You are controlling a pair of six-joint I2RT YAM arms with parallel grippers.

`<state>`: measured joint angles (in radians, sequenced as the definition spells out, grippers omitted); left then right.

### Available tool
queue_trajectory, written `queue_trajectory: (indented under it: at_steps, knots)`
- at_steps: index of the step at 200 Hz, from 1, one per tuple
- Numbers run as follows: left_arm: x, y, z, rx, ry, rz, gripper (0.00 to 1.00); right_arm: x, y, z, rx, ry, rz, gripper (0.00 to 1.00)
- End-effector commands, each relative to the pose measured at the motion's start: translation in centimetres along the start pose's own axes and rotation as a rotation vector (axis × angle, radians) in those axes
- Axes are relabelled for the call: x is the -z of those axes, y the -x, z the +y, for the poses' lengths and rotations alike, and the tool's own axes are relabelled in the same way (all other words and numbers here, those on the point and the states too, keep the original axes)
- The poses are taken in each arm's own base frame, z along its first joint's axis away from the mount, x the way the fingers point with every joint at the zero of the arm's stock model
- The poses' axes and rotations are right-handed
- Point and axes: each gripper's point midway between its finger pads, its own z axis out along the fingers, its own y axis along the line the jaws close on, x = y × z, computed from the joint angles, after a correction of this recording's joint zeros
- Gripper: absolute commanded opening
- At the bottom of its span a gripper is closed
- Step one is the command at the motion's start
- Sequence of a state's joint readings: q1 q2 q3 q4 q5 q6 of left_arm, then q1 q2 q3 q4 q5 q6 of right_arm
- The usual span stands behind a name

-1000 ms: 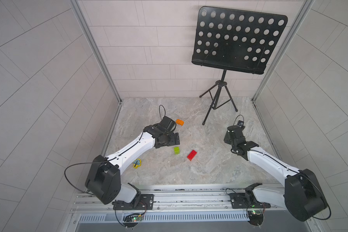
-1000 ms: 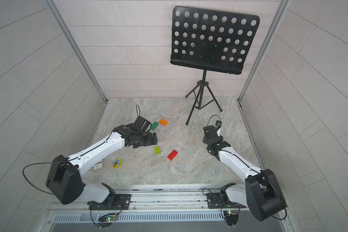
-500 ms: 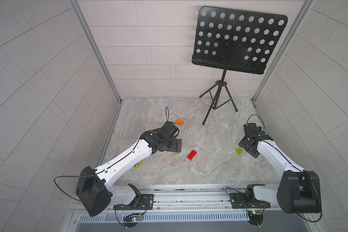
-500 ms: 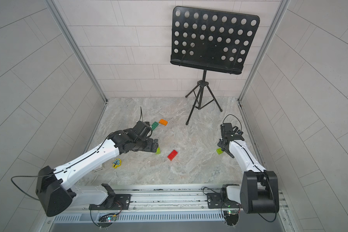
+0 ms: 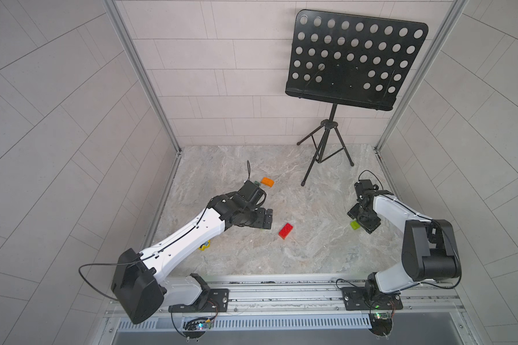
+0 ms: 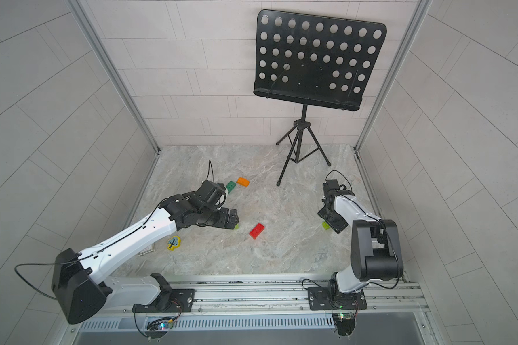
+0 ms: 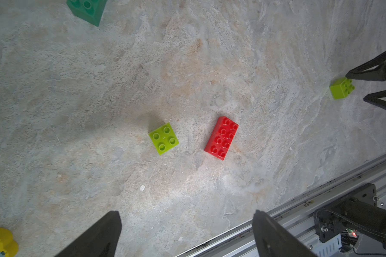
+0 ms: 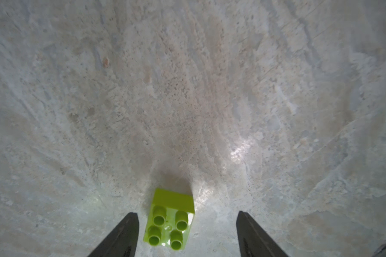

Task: Assemble an ice cream with lego
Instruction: Pick up the lego brick from the center of the board.

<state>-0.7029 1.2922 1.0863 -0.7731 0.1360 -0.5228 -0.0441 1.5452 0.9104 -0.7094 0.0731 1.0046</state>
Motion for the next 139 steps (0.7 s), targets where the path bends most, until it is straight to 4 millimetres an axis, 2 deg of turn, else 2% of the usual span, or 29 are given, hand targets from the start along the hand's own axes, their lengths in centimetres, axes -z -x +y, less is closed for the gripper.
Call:
queue_trajectory:
  at_steps: [1, 15, 50, 107, 122, 139]
  knots:
    - [0.3, -0.3, -0.6, -0.008, -0.036, -0.001, 1.00, -0.2, 0.4, 0.6, -0.005, -0.018, 0.005, 0.71]
    - [0.1, -0.5, -0.9, -0.002, -0.058, 0.008, 1.00, -0.5, 0.2, 0.8, 0.003, -0.030, 0.019, 0.67]
    - [-0.1, -0.6, -1.2, 0.001, -0.075, 0.022, 1.00, -1.1, -0.8, 0.9, -0.008, -0.030, 0.026, 0.49]
    - [0.0, -0.8, -1.5, 0.004, -0.091, 0.029, 1.00, -1.3, -2.1, 1.0, -0.008, -0.022, 0.041, 0.54]
    - [0.0, -0.8, -1.6, 0.006, -0.096, 0.029, 1.00, -1.2, -2.1, 1.0, -0.008, -0.019, 0.030, 0.51]
    - [0.3, -0.7, -1.7, 0.005, -0.105, 0.023, 1.00, -1.3, -1.8, 1.3, 0.002, -0.013, 0.015, 0.40]
